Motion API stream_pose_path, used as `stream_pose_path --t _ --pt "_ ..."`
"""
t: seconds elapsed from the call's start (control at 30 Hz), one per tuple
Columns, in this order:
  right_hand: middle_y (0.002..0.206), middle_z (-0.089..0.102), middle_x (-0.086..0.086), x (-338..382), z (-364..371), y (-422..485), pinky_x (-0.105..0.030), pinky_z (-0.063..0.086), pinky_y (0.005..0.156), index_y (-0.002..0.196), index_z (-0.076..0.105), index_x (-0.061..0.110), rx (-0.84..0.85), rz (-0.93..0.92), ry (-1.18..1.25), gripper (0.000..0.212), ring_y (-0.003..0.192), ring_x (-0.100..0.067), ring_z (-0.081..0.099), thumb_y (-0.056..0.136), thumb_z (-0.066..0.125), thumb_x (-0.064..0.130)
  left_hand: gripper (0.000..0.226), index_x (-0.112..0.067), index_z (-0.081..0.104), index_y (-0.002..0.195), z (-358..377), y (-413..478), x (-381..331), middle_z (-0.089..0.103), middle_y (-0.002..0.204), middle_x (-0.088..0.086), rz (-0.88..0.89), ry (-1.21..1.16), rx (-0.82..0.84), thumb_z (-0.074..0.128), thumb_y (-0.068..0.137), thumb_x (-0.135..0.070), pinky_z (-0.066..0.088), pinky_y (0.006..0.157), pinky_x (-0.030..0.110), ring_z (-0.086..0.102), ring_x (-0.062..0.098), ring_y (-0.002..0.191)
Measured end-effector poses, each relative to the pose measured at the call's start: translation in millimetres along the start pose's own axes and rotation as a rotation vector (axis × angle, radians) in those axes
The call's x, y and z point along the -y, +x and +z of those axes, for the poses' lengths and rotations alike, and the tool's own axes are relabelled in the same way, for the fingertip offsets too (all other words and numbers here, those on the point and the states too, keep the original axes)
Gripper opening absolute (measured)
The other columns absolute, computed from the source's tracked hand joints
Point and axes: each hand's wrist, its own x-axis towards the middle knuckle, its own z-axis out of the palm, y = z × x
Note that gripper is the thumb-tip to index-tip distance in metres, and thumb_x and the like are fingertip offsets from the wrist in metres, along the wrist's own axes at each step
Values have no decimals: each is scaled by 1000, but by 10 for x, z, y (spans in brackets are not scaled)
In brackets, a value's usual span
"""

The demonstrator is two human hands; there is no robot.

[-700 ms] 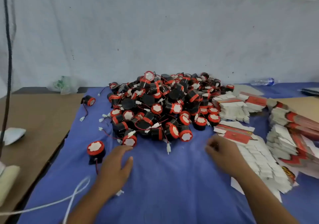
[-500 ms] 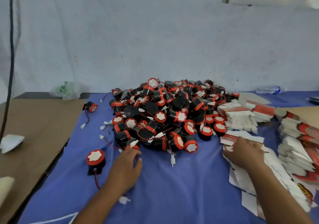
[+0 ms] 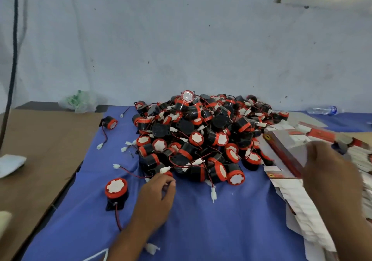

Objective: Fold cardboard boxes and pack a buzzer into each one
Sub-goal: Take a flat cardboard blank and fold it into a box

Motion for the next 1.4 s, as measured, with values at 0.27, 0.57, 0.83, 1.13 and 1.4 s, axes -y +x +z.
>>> stream_pose_path --t 0.27,0.57,0.83,1.13,1.4 --pt "71 64 17 1225 408 -607 -14 39 55 78 63 20 490 129 1023 27 65 -2 52 102 52 18 39 -43 56 126 -75 -40 -389 69 118 -16 -281 -641 60 61 88 -52 56 86 30 66 5 107" --pt "151 25 23 1491 551 -1055 -17 21 113 146 39 31 518 -430 800 68 141 3 22 90 49 69 64 -42 65 121 -33 -73 -376 66 127 -6 -458 -947 -79 66 68 -78 46 102 47 60 19 121" --pt "151 19 33 1429 468 -1035 -3 23 107 137 28 52 597 -273 1058 71 143 10 18 78 58 77 58 -41 70 114 -48 -83 -473 69 123 1 -356 -1058 190 78 64 -68 55 86 25 64 20 116" --pt "114 57 27 1394 390 -933 -25 54 77 119 53 45 536 -154 1094 40 103 -7 58 84 73 50 33 -22 80 95 -146 -63 -429 76 101 4 -502 -998 160 85 68 -41 56 82 27 72 19 95" --pt "132 41 26 1428 354 -976 -14 43 97 131 44 44 563 -299 1035 59 125 -5 45 81 61 70 40 -10 79 96 -191 -50 -459 72 106 20 -630 -1432 189 72 62 -30 59 62 37 73 30 86"
